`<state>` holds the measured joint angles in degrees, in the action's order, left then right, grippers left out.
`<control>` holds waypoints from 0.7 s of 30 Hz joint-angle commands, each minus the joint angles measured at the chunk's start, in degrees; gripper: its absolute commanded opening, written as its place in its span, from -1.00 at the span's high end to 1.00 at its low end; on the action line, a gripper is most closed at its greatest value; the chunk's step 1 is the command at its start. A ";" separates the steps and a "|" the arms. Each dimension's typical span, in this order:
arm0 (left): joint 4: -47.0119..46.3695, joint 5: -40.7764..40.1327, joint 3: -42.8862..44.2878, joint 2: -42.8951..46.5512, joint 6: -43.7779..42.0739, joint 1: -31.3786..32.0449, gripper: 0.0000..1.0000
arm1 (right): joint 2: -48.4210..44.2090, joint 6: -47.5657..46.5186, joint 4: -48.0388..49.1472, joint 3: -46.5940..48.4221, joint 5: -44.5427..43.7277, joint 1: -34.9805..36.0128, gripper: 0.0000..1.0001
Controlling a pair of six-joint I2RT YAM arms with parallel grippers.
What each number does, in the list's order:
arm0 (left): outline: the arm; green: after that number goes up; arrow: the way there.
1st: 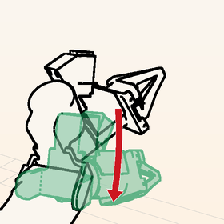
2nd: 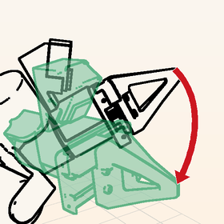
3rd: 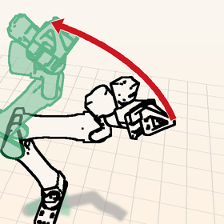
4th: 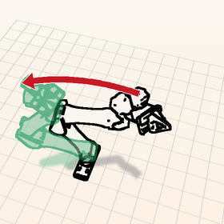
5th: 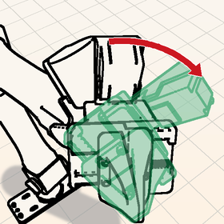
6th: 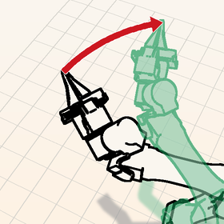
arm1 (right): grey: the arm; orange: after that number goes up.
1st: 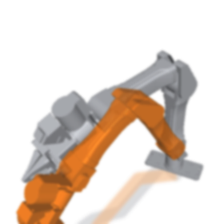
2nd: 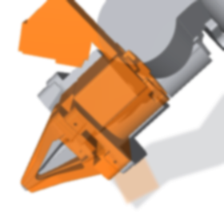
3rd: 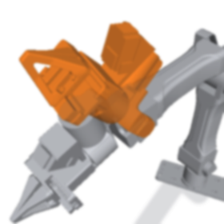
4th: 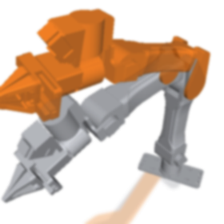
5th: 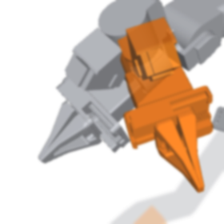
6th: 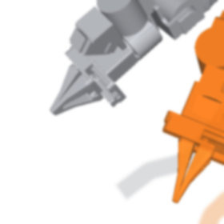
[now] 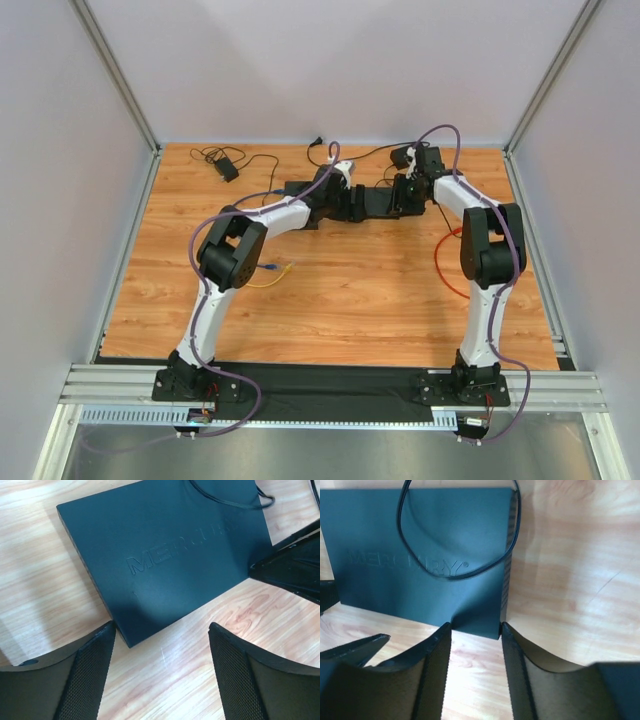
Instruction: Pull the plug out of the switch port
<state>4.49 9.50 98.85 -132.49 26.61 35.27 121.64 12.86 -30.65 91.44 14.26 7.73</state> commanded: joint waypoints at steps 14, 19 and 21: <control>-21.54 -9.32 -26.42 24.20 -9.47 2.35 -0.99 | -8.70 0.94 1.91 -4.78 -4.42 1.94 -0.18; -22.51 -19.23 -30.29 28.51 -11.49 2.18 -0.99 | -11.78 0.76 3.67 -6.71 -3.28 2.03 -0.26; -21.29 -19.17 -29.42 28.69 -11.93 1.30 -0.99 | -13.35 0.76 4.89 -7.50 -2.22 2.12 -0.29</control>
<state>-14.00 -5.06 69.25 -105.91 17.52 37.56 113.06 13.56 -29.45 84.68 11.51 9.47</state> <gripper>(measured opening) 0.993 0.638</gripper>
